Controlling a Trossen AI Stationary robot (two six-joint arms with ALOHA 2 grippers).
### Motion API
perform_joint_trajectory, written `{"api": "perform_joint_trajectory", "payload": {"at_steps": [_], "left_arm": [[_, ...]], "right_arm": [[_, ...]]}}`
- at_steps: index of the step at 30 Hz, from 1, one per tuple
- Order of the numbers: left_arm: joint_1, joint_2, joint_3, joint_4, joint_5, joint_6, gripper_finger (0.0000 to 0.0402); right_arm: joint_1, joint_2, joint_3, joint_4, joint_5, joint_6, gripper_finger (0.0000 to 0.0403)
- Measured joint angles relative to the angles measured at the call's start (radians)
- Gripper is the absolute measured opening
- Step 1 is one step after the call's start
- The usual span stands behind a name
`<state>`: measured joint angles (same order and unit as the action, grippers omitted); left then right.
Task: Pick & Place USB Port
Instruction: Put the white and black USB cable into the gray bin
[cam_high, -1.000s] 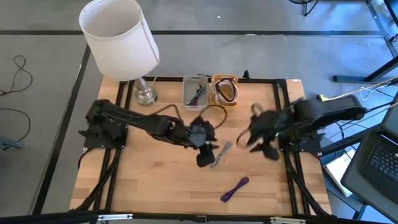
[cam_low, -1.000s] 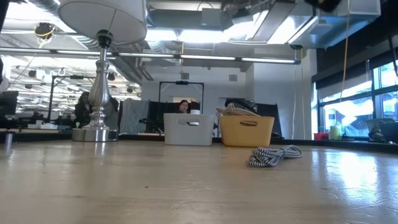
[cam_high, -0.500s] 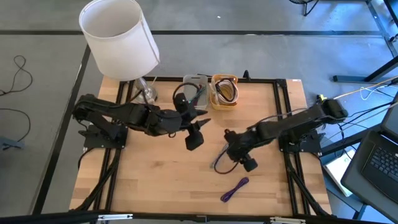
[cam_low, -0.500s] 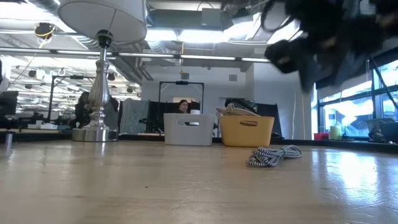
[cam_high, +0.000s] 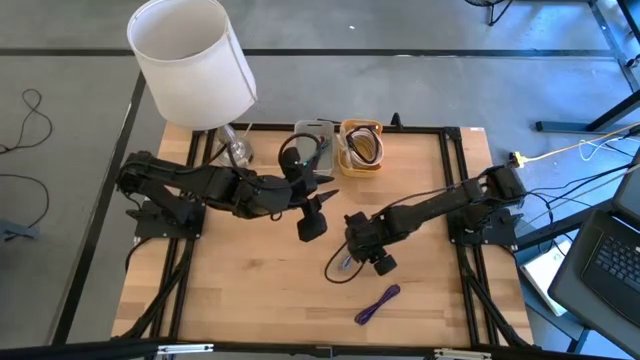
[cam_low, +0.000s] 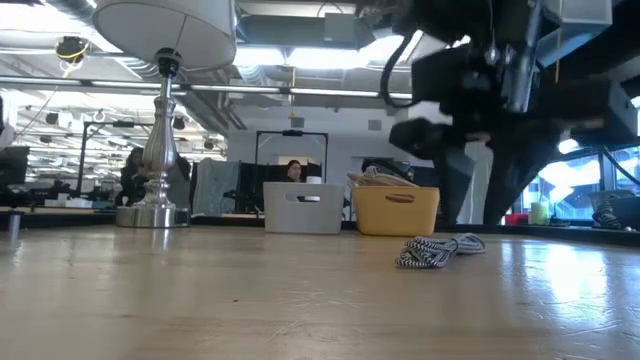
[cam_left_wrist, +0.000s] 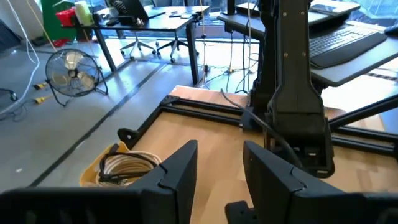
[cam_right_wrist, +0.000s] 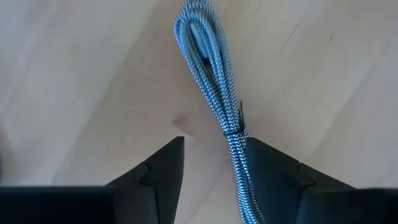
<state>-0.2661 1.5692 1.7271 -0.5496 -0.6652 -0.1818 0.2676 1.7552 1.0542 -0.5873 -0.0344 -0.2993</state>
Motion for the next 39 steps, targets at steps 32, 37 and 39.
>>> {"api": "perform_joint_trajectory", "payload": {"at_steps": [32,37,39], "left_arm": [[0.000,0.000,0.000,0.000,-0.050,0.039,0.0123],[0.000,0.000,0.000,-0.007,-0.051,0.039,0.0123],[0.000,0.000,0.000,-0.015,-0.051,0.039,0.0123]], "right_arm": [[-0.049,0.043,0.011,0.005,0.118,0.136,0.0006],[-0.048,-0.079,0.104,-0.251,0.266,0.175,0.0003],[-0.048,-0.140,0.155,-0.339,0.289,0.220,0.0001]]}}
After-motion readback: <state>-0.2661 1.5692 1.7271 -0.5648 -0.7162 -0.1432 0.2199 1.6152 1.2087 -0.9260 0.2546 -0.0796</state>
